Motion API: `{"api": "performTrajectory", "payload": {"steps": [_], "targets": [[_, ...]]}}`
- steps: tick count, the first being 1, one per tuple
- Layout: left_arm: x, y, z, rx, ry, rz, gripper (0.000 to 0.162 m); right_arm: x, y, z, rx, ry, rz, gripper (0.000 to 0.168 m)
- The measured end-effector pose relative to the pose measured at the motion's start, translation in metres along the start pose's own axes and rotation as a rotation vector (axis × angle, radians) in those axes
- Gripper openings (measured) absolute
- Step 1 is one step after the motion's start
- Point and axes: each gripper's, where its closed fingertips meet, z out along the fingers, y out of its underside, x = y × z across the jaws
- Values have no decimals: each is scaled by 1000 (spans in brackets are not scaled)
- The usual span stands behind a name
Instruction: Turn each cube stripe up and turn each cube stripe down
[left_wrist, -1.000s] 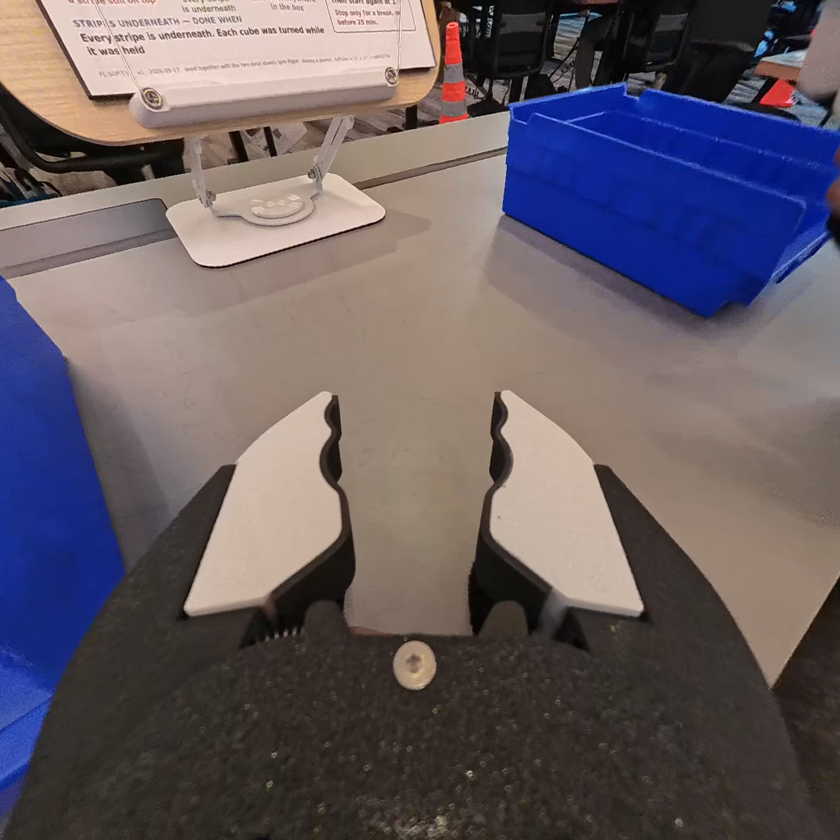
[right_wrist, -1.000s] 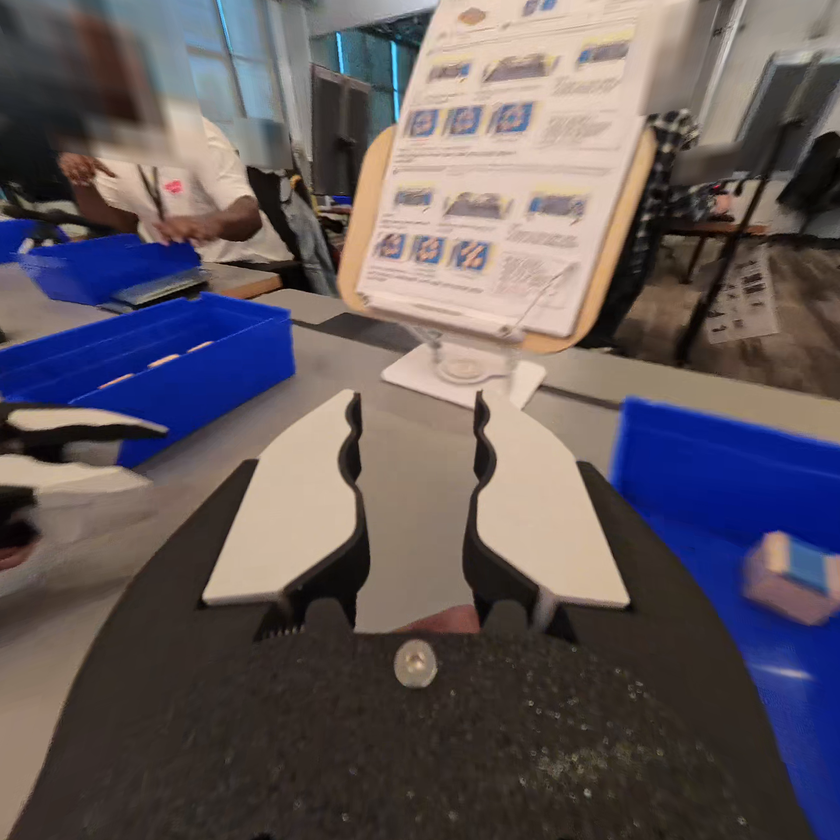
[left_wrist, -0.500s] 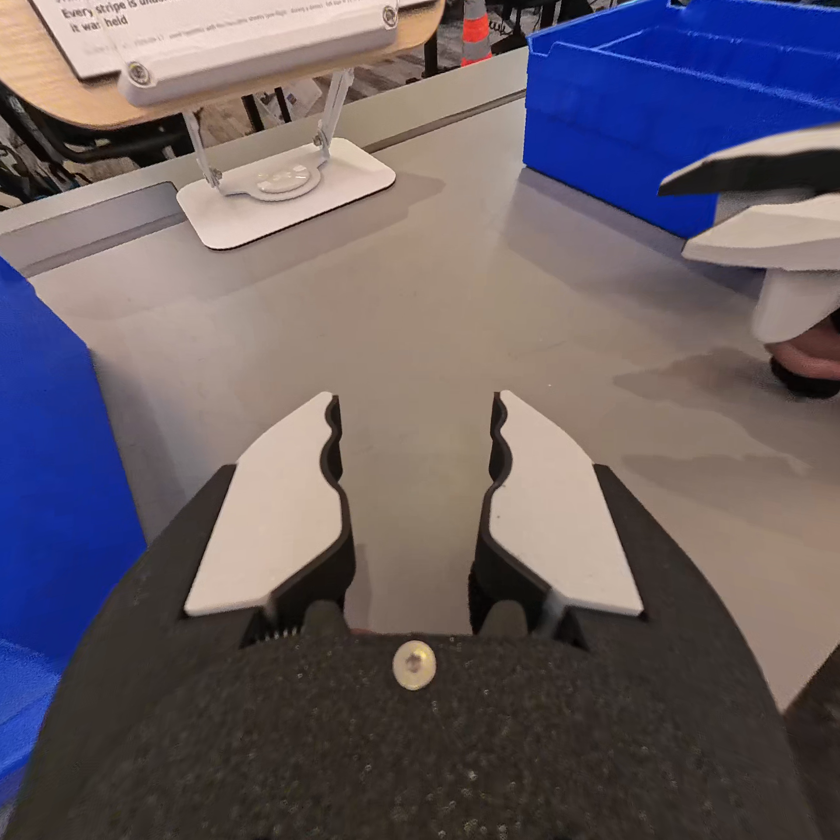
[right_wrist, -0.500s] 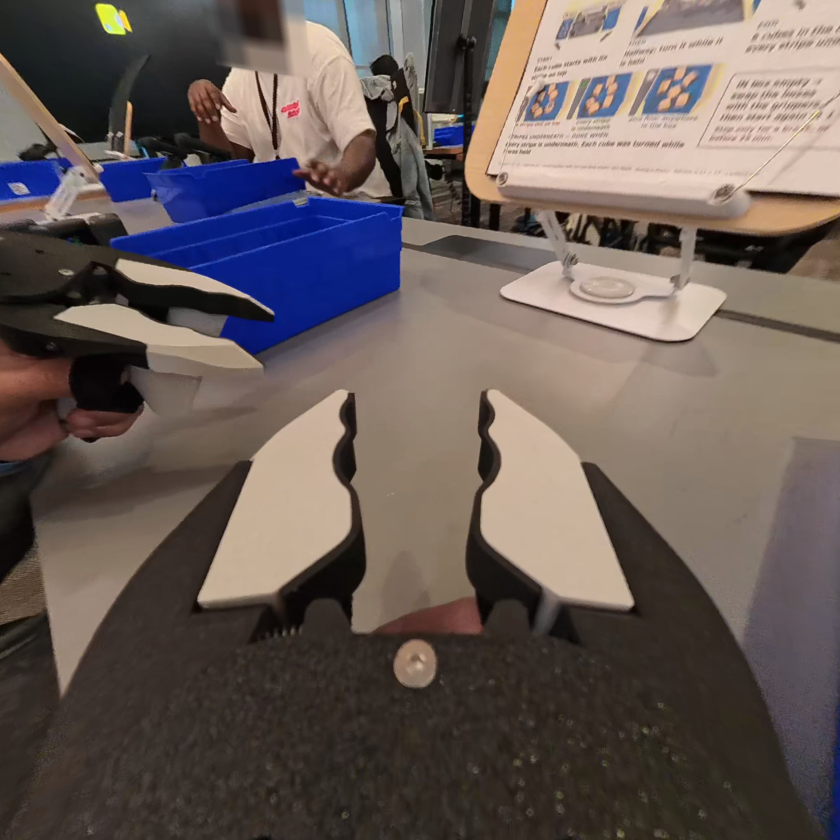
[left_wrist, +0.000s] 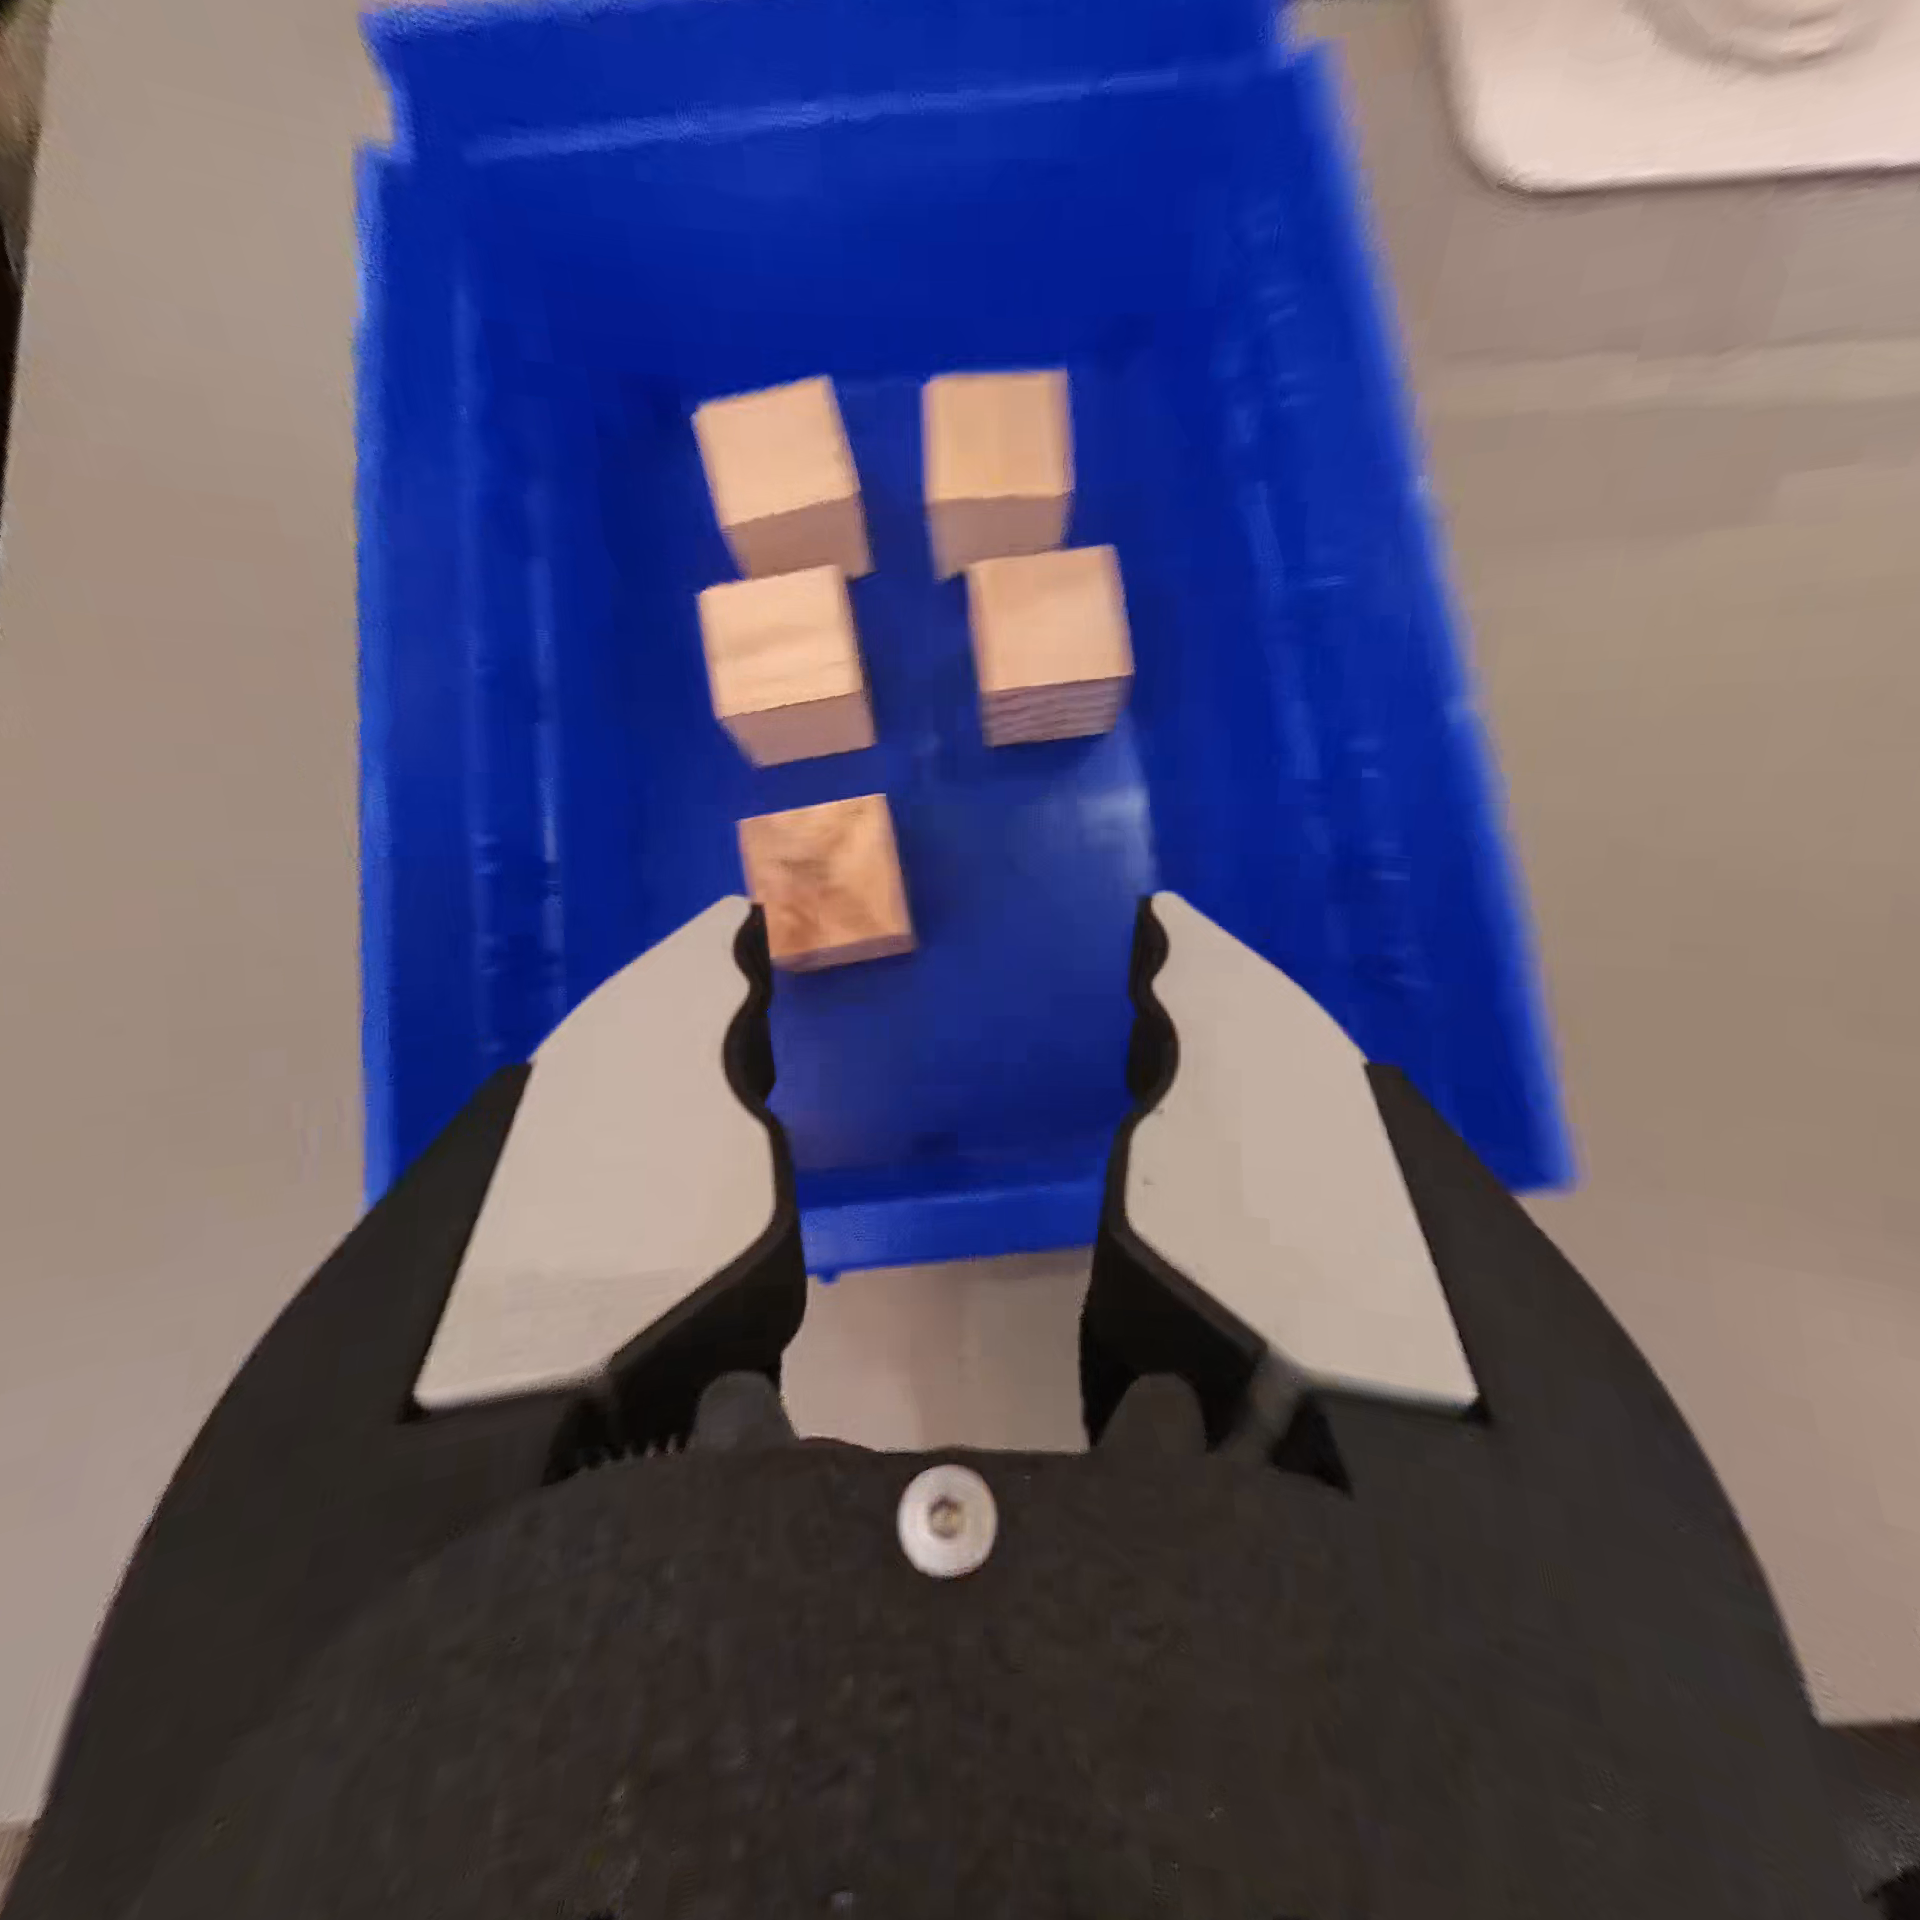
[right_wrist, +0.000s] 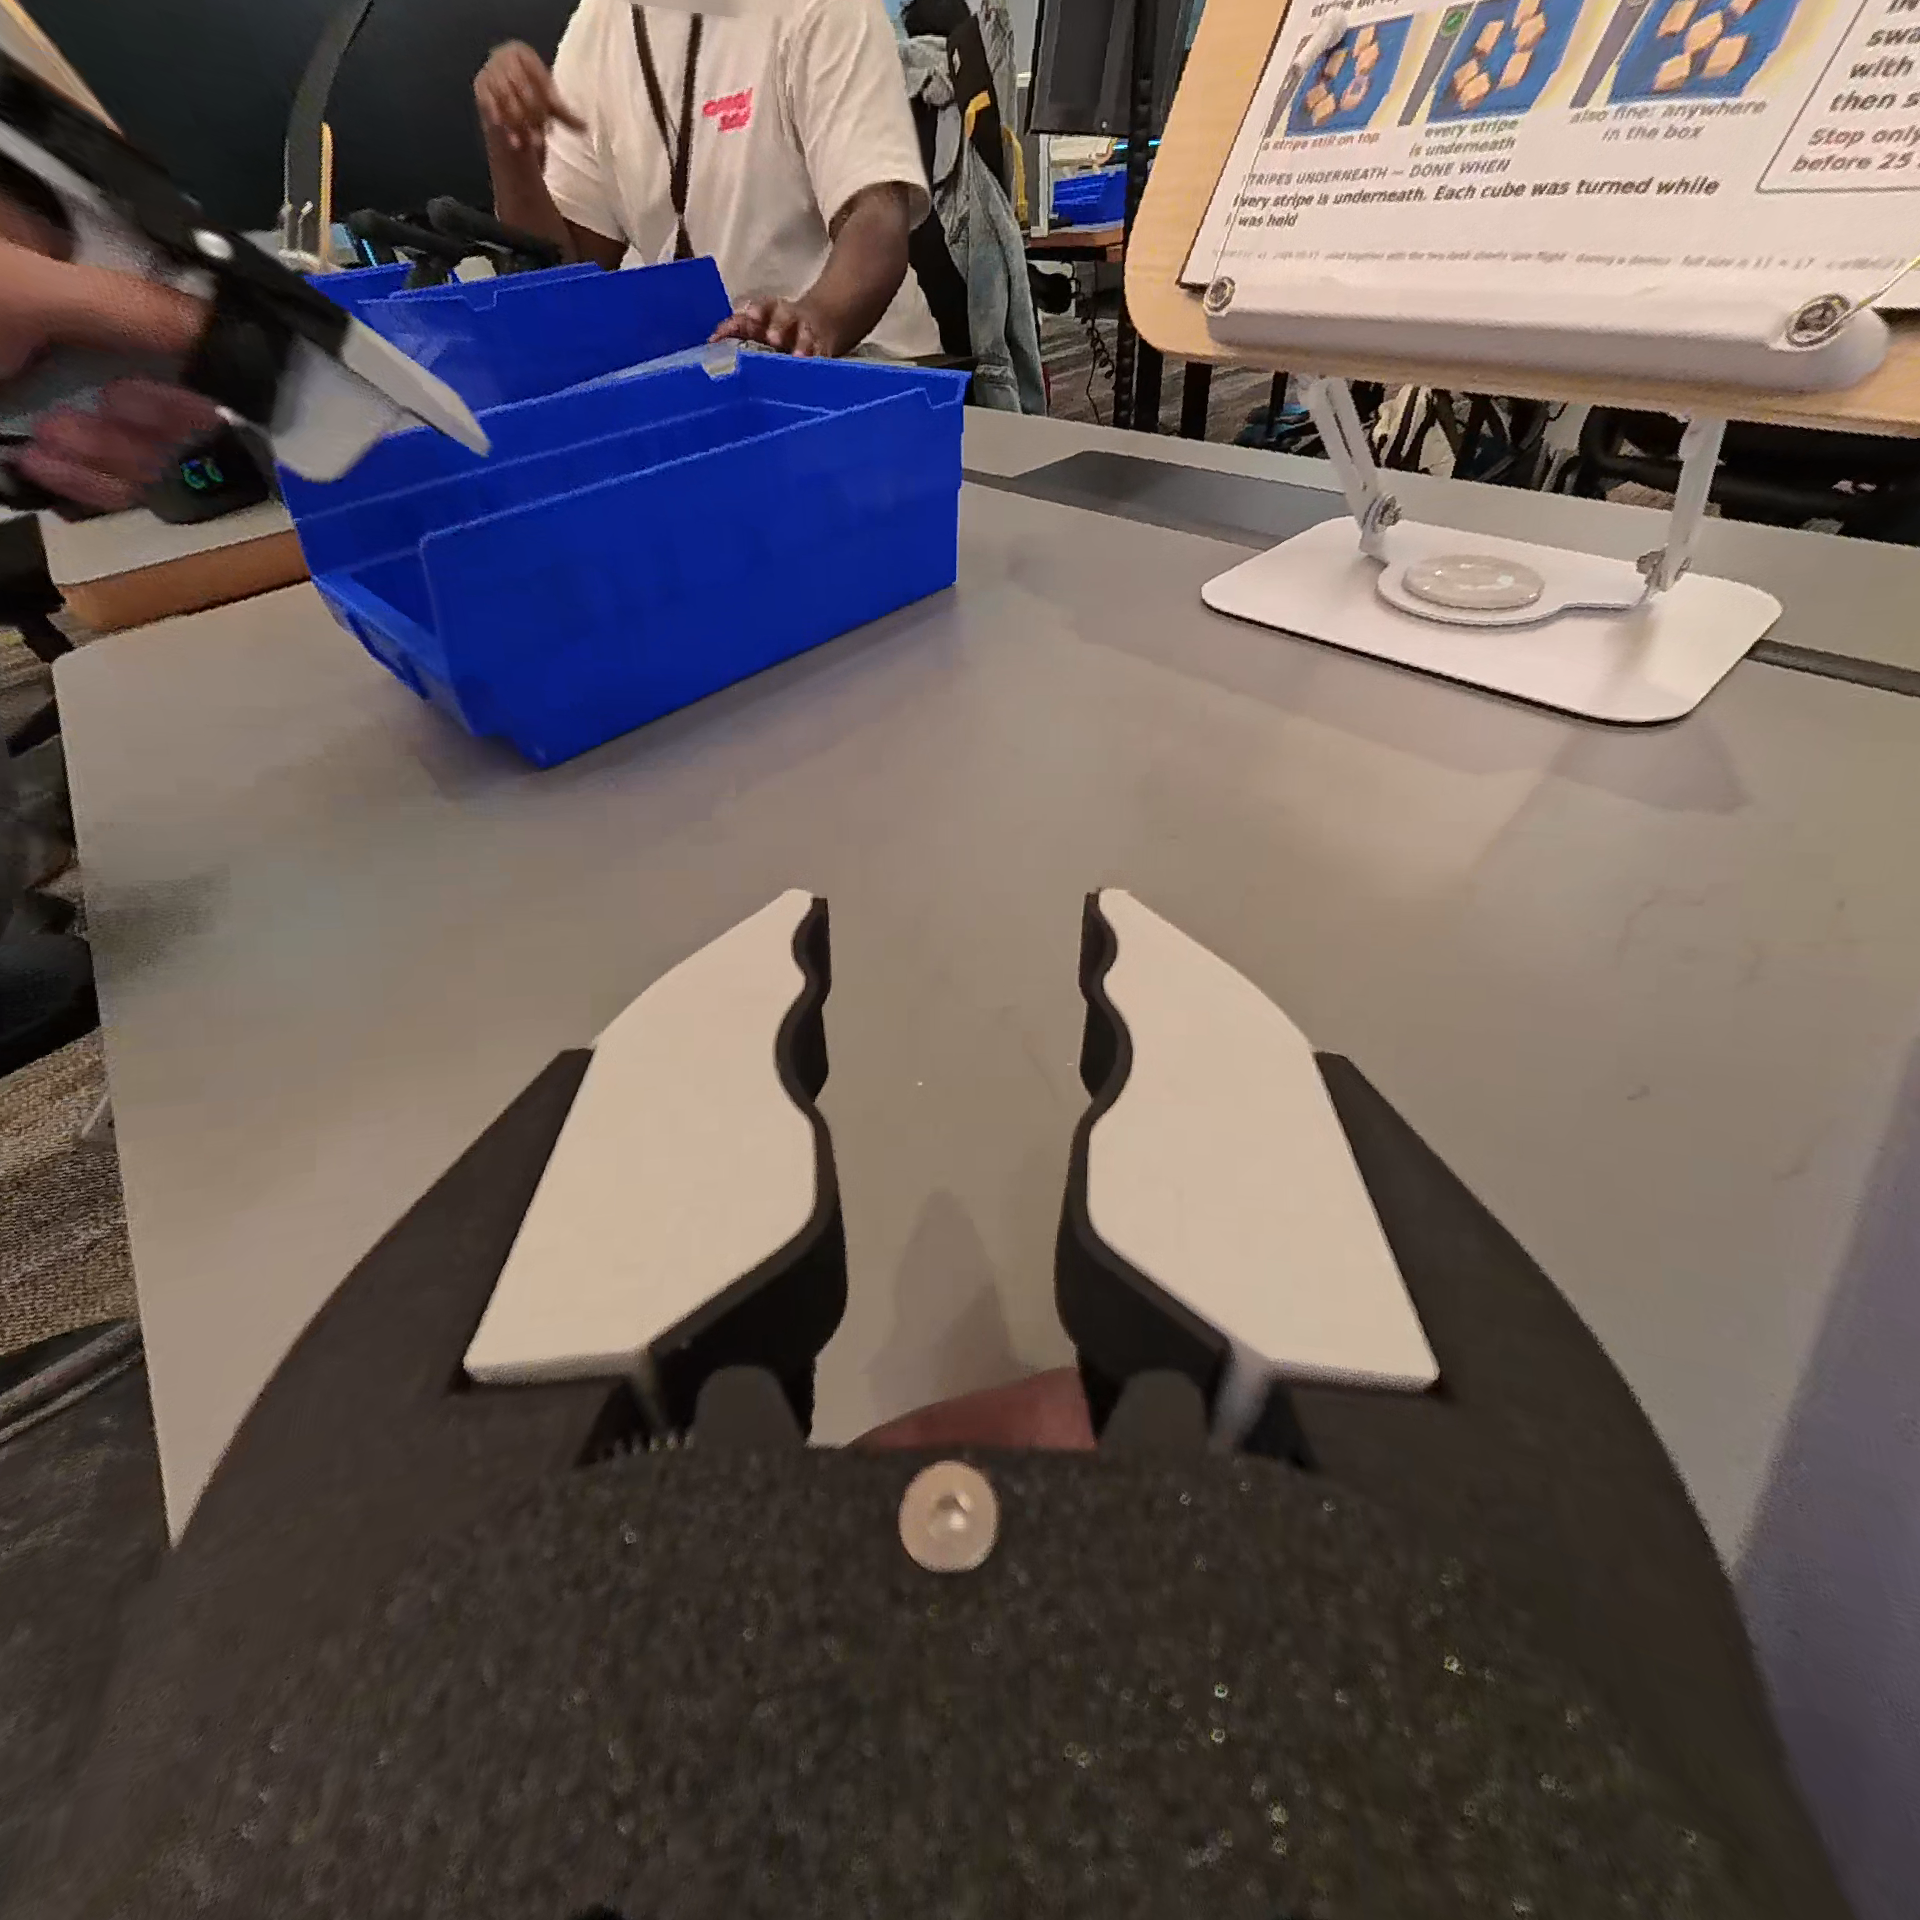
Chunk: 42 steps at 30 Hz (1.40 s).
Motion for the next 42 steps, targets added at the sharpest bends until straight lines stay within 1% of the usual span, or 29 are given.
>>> {"api": "performTrajectory", "payload": {"steps": [3,5,11,12,13,16,19,22,26,30,33,36,39,42], "targets": [[-19,11,34,-152,4,-55,68,0,1,-1,-8,-2,-9,45],[-25,16,52,-206,1,-95,68,2,0,-3,-6,-1,-7,45],[-35,39,85,-340,-19,-136,73,3,0,-5,-5,-16,3,44],[-33,42,88,-350,-4,-146,66,3,0,-5,-7,-17,2,44],[-31,43,89,-349,22,-156,45,3,0,-5,-9,-18,-1,44],[-27,43,86,-345,54,-161,45,1,1,-5,-13,-21,-11,43],[-24,37,75,-295,63,-151,45,2,1,-5,-12,-17,-19,43],[-12,22,54,-191,86,-130,45,2,-1,-6,-4,-17,-22,42],[25,-1,15,-29,151,-63,45,3,-4,-7,13,-11,-37,41],[84,-21,-17,105,306,-7,44,7,-5,-6,13,2,-46,41],[137,-27,-29,130,467,37,44,10,-5,-7,16,7,-42,41],[191,-27,-30,108,650,52,44,13,-5,-8,24,11,-49,42],[246,-21,-28,17,886,-22,44,8,-8,-9,49,-36,-61,48],[289,-21,-34,-78,1167,-204,44,-3,-15,-12,111,-129,-120,52]]}}
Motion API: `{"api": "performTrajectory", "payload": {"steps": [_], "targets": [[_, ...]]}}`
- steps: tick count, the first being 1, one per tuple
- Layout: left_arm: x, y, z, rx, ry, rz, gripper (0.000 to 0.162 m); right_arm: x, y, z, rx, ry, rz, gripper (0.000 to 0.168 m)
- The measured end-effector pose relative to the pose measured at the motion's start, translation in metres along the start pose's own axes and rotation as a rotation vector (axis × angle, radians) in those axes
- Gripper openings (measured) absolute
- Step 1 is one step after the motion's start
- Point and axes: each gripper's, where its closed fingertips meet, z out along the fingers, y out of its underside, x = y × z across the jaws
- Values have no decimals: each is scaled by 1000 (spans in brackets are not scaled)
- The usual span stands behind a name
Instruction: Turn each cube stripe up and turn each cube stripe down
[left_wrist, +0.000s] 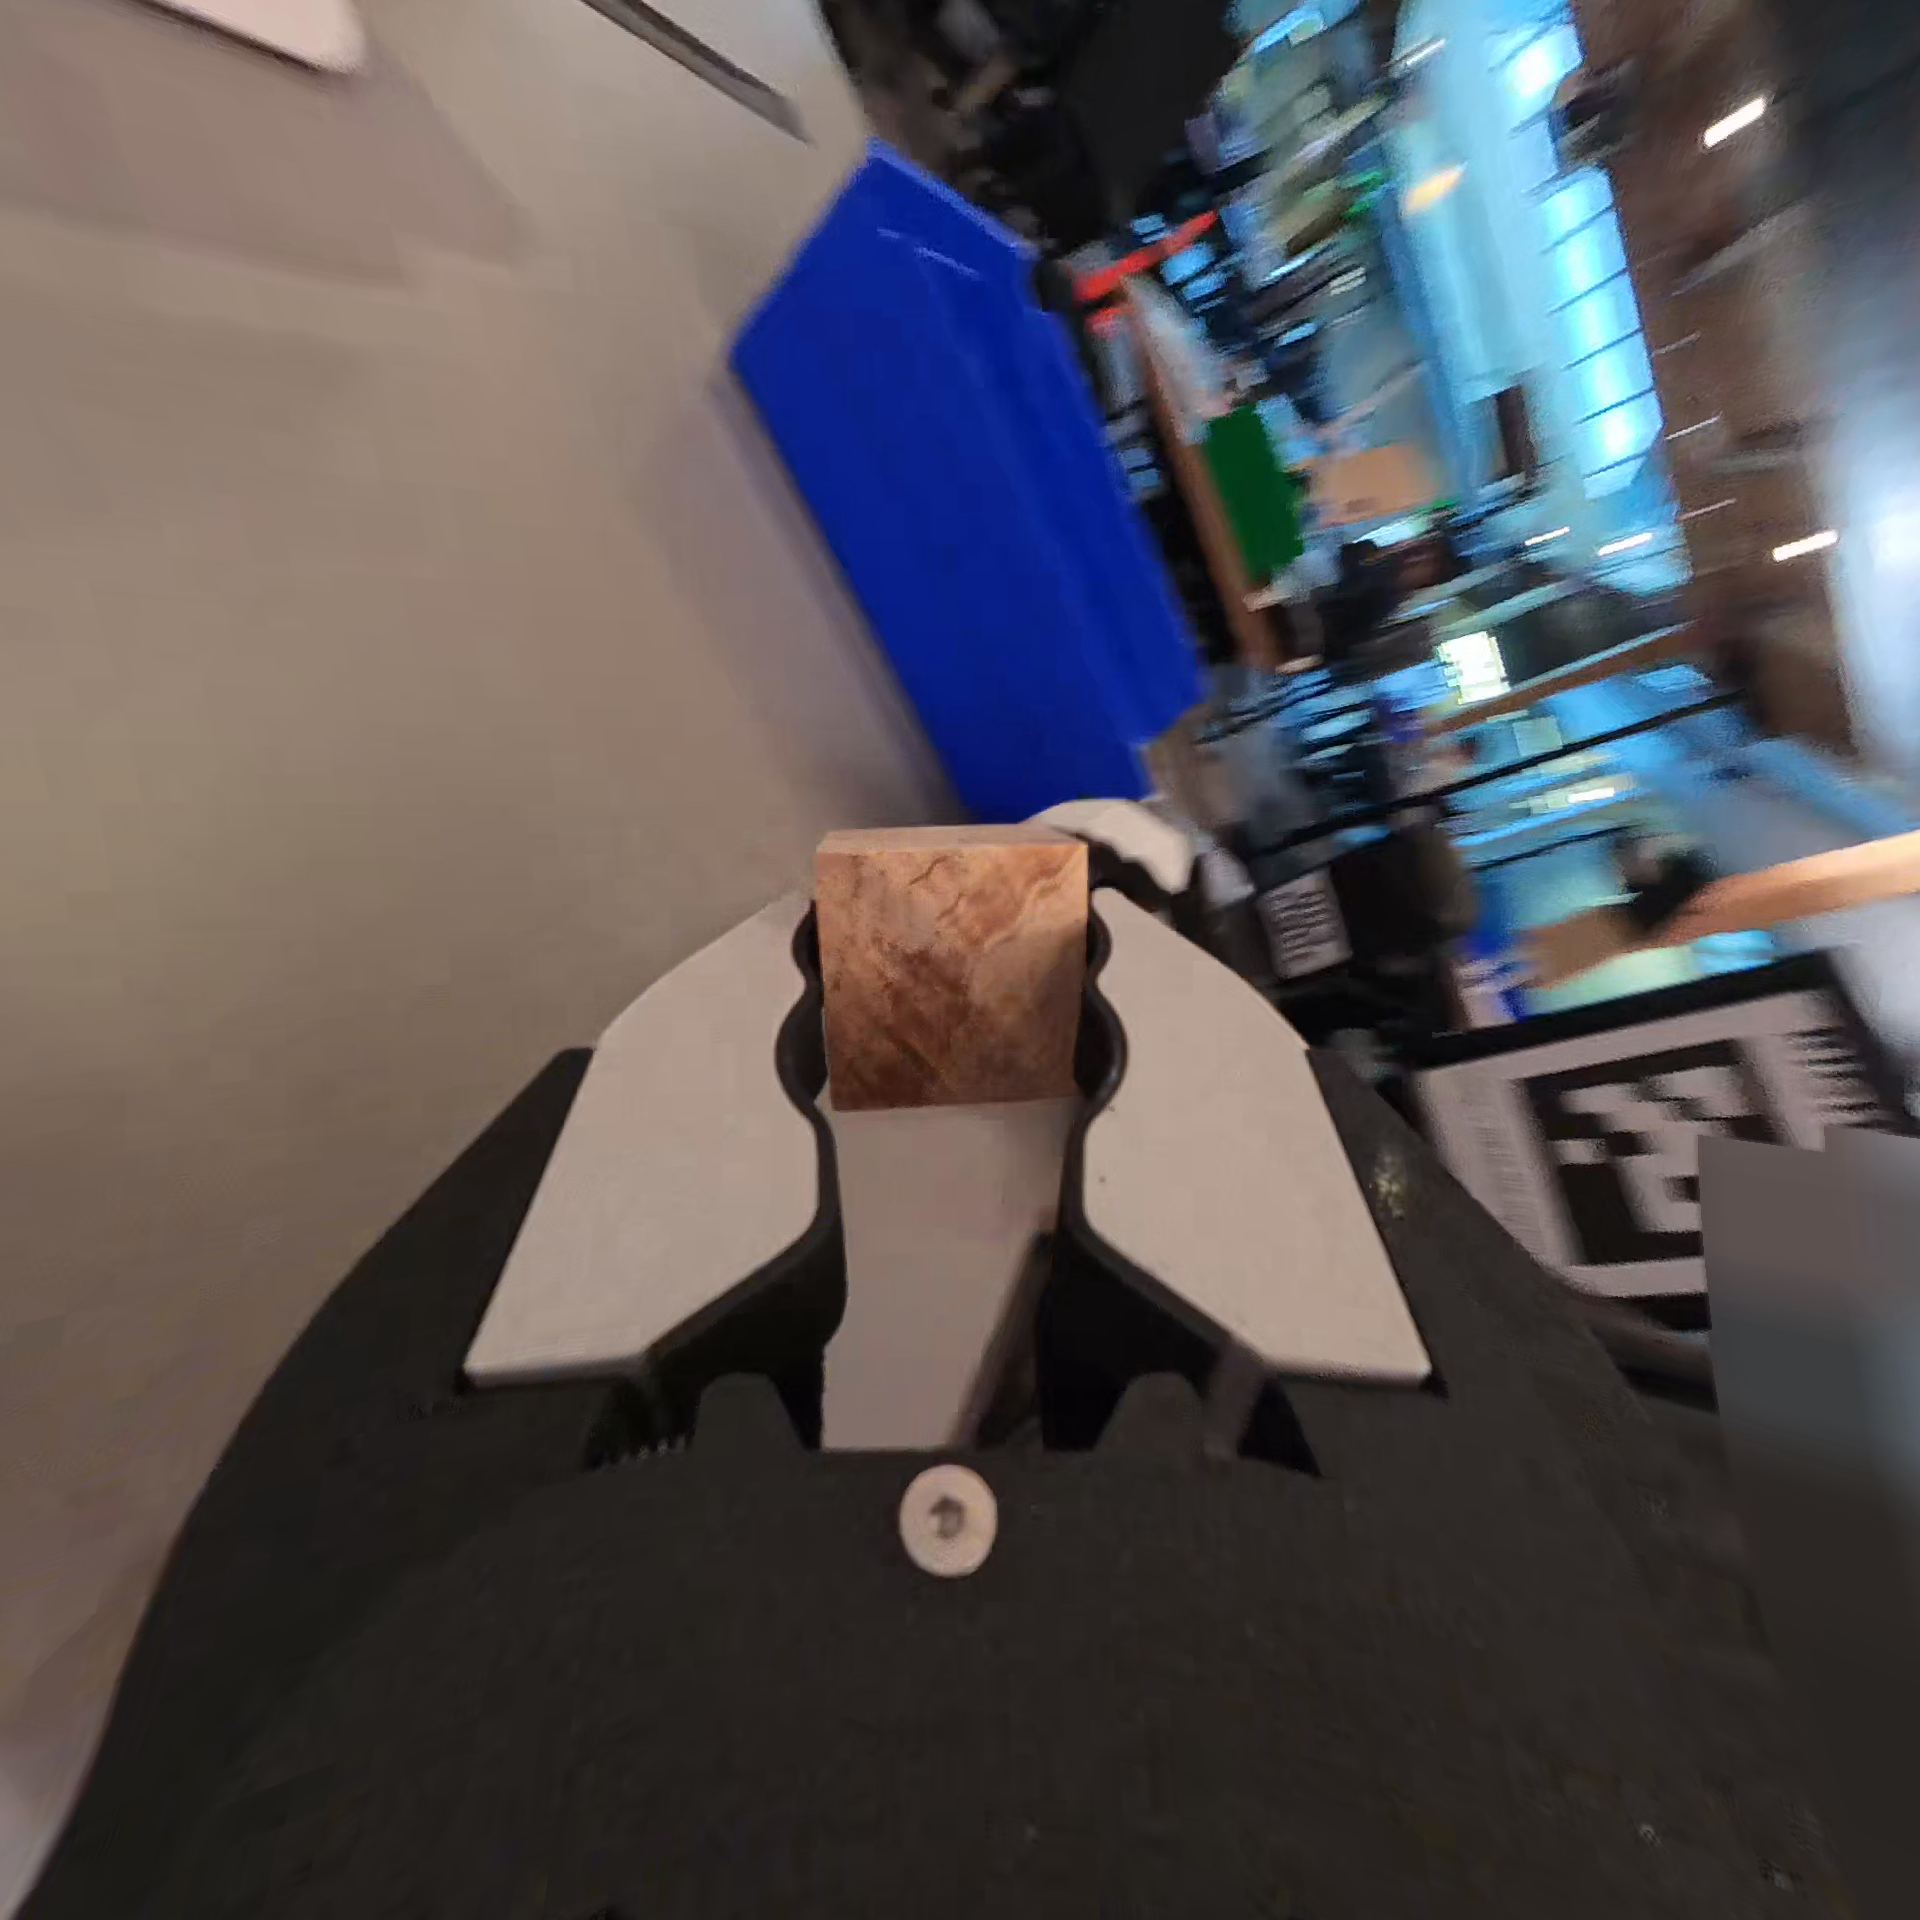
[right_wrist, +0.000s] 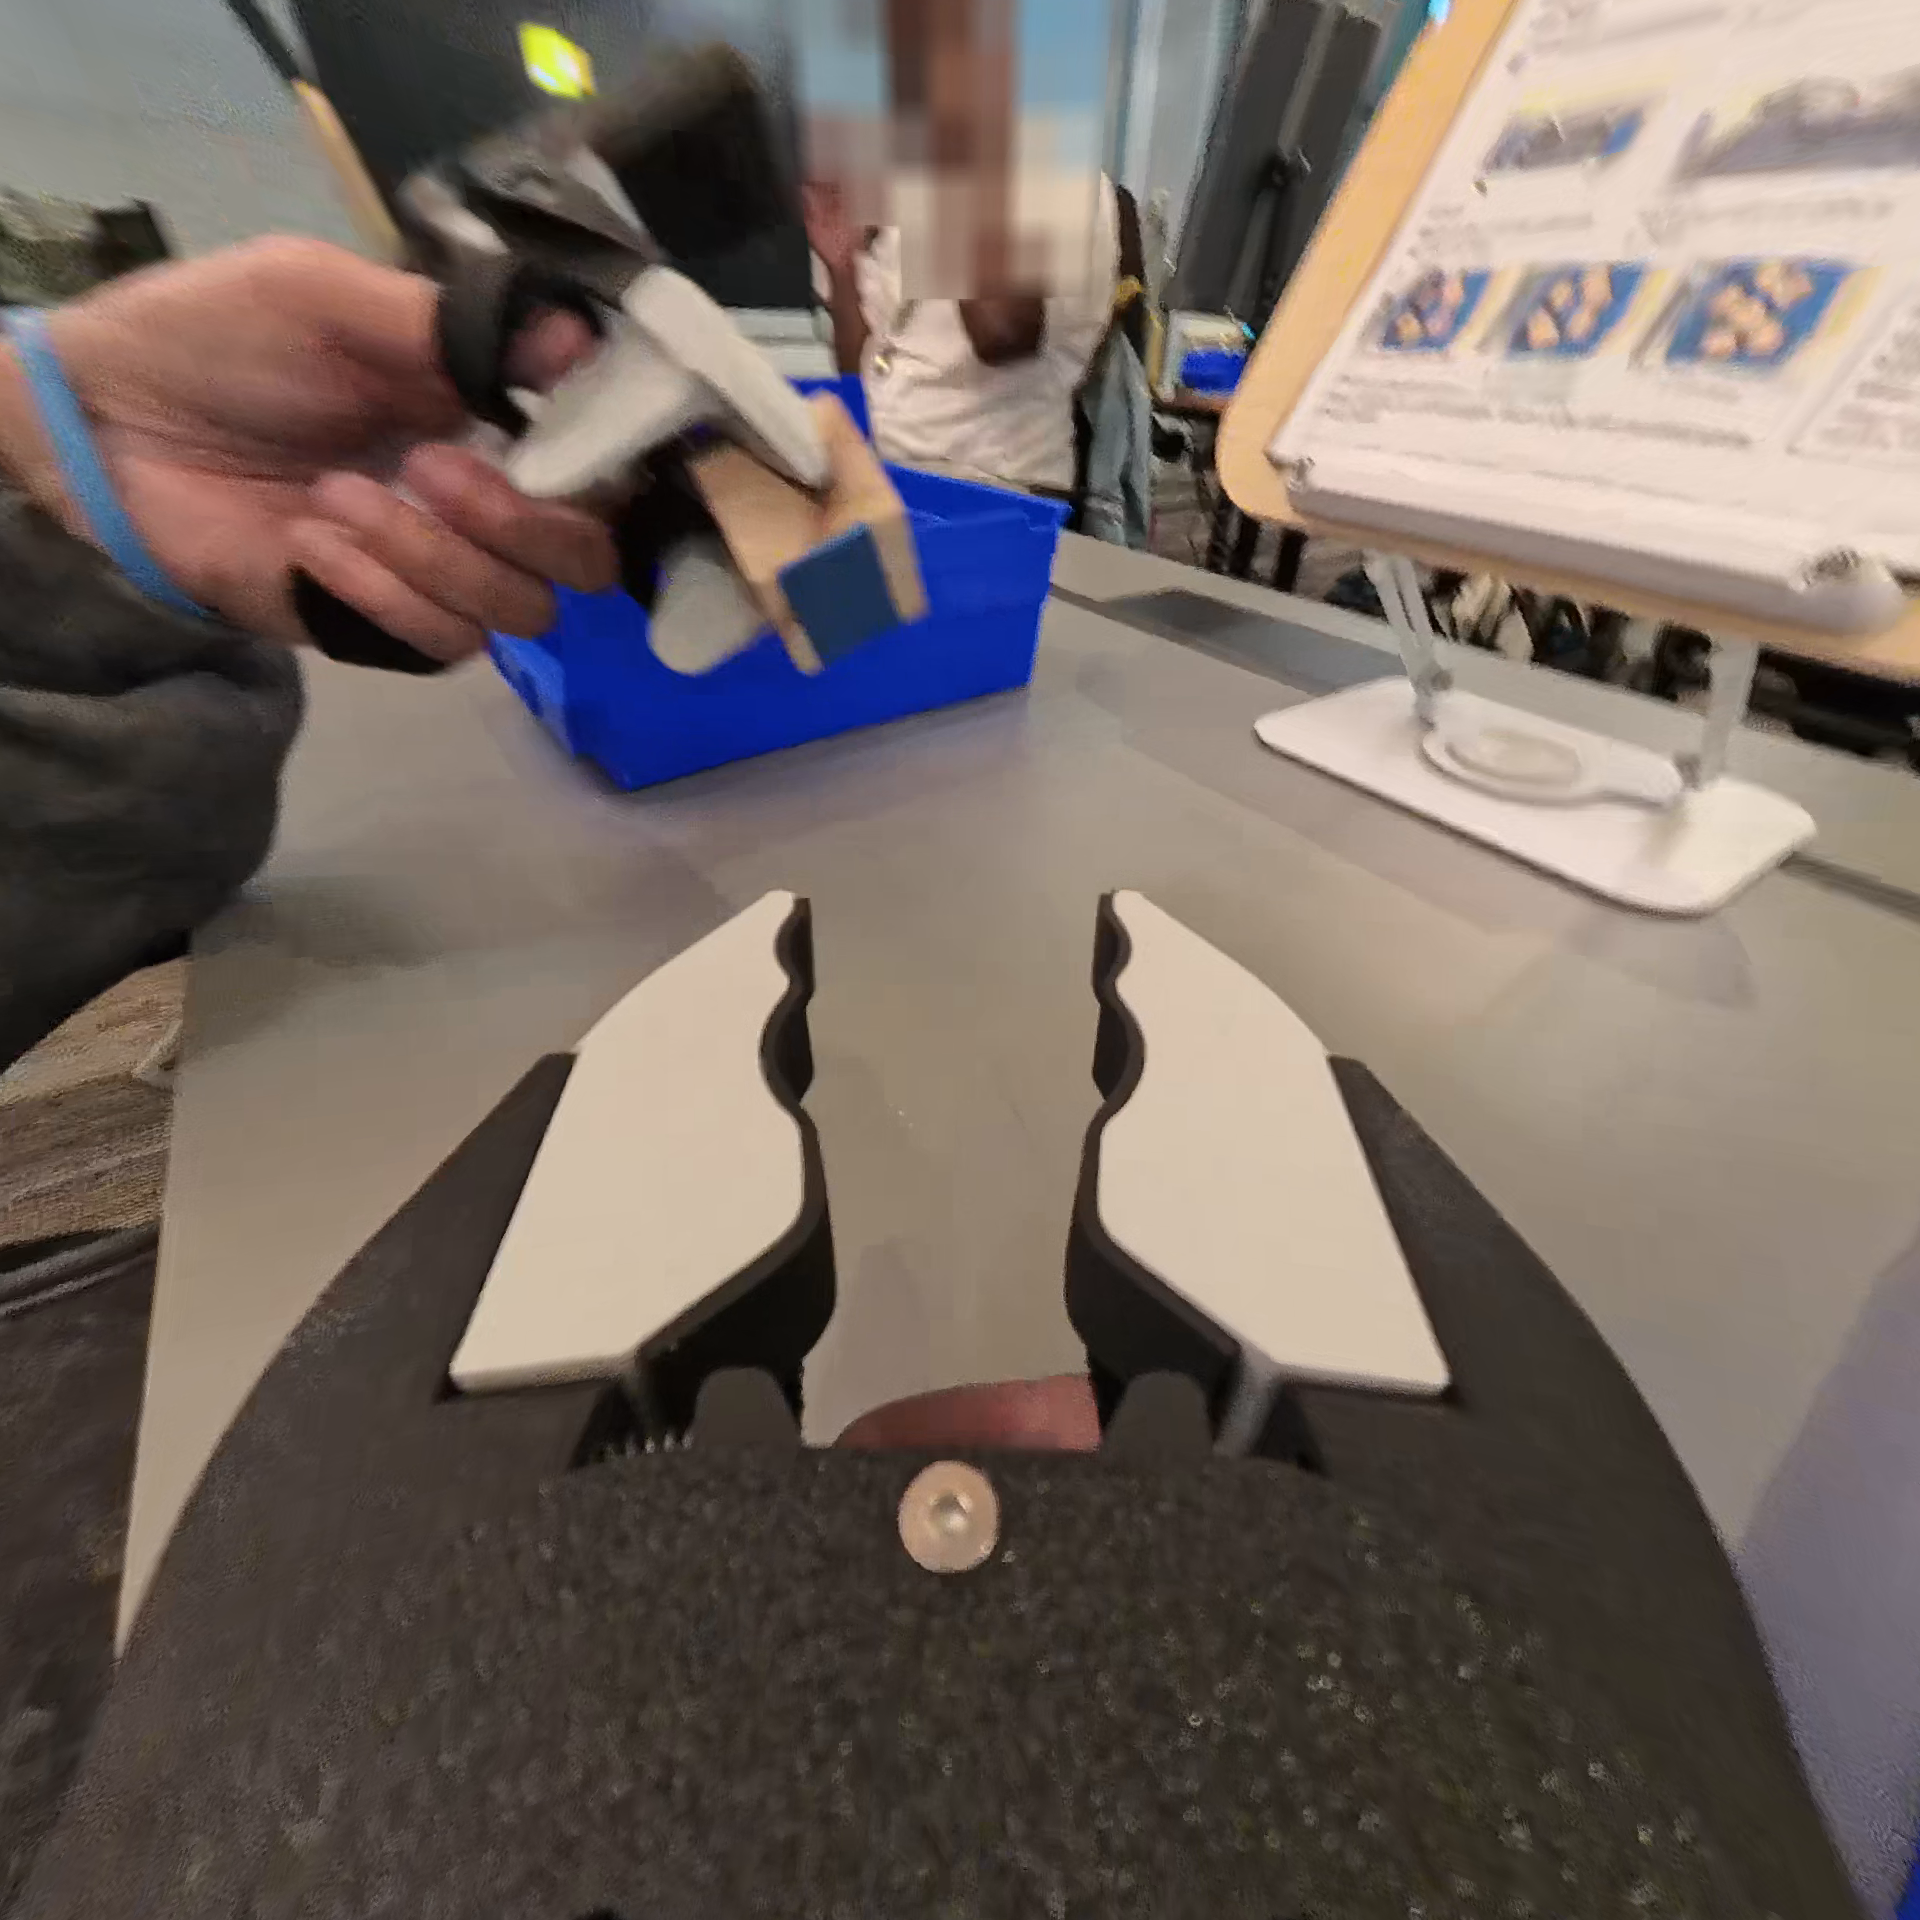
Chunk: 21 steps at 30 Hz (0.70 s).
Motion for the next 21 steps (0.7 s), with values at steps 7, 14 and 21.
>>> {"api": "performTrajectory", "payload": {"steps": [7,14,21], "targets": [[40,16,30,-49,516,-386,44,-23,-26,-1,127,-218,-58,61],[39,22,40,-30,548,-468,44,-20,-41,21,129,-224,-123,71],[36,30,46,-54,532,-476,44,-23,-31,37,123,-180,-160,79]]}}
